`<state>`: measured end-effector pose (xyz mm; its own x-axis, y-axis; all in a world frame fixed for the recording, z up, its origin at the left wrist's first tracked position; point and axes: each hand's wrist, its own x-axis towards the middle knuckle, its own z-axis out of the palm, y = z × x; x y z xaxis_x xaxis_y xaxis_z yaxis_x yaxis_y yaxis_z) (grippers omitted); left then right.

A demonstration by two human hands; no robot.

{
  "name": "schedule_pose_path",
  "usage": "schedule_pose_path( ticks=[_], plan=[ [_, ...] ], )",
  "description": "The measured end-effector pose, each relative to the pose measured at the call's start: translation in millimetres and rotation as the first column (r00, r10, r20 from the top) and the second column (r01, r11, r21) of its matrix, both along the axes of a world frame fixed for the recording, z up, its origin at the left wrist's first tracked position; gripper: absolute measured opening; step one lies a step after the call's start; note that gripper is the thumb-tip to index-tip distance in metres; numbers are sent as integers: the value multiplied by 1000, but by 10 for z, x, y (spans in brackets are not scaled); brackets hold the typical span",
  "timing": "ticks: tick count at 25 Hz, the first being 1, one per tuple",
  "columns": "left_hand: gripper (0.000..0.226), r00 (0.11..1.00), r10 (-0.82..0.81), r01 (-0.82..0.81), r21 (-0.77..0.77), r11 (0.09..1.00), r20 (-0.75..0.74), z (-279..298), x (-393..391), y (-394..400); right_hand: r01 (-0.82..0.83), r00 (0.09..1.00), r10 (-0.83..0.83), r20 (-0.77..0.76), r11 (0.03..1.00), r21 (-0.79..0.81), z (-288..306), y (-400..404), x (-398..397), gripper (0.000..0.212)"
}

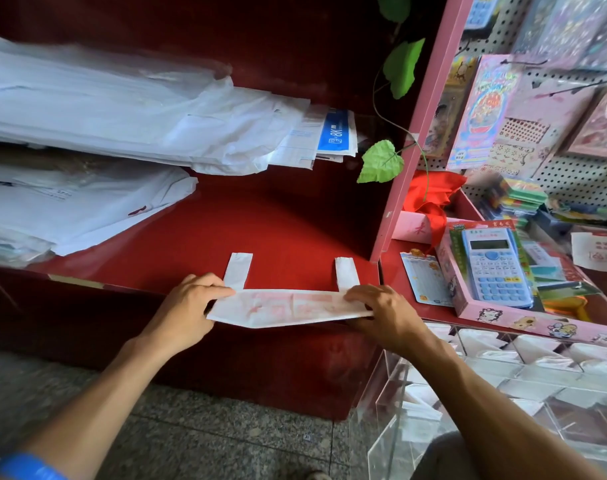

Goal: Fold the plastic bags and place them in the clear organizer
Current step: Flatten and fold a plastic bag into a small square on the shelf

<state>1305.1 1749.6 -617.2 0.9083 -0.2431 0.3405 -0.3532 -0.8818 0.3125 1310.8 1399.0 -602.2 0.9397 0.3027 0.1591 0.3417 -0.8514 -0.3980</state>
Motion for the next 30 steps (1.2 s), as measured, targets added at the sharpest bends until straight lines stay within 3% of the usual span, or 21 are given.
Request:
schedule_pose_path(
  ticks=[4, 7, 11, 14, 16, 19, 21, 25, 30],
  plan=[
    [35, 1000, -17, 16, -172, 985, 0, 48, -23, -3, 54, 999, -54, -5, 976, 211, 9, -45, 27, 5],
    [7, 994, 88, -102, -291, 951, -62, 90, -45, -29, 207, 977, -178, -116, 916, 342, 55, -38, 34, 31],
    [30, 974, 164, -213, -373, 903, -157, 123, -16, -33, 288, 955, -231, -184, 872, 396, 56, -6, 91, 39],
    [12, 945, 222, -315, -479, 819, -241, 171, -8, -119, 326, 944, -279, -174, 867, 377, 51, 36, 129, 33],
    [29, 924, 182, -344, -520, 782, -337, 206, -25, -134, 352, 936, -303, -181, 844, 405, 55, 65, 128, 19],
    [50, 914, 51, -233, -417, 879, -404, 198, -28, -41, 356, 924, -225, -309, 803, 479, 74, 13, 112, 47],
    [42, 915, 61, -194, -301, 934, -400, 171, -33, 24, 262, 931, -106, -349, 859, 440, 91, -31, 106, 53],
    [43, 961, 75, -141, -239, 961, -265, 111, -10, 20, 92, 964, -60, -258, 989, 115, 97, -27, 72, 46],
    [31, 979, 15, -81, -325, 942, -202, 192, -23, -37, 31, 975, 9, -220, 984, 175, 114, -12, 13, 45]
  ],
)
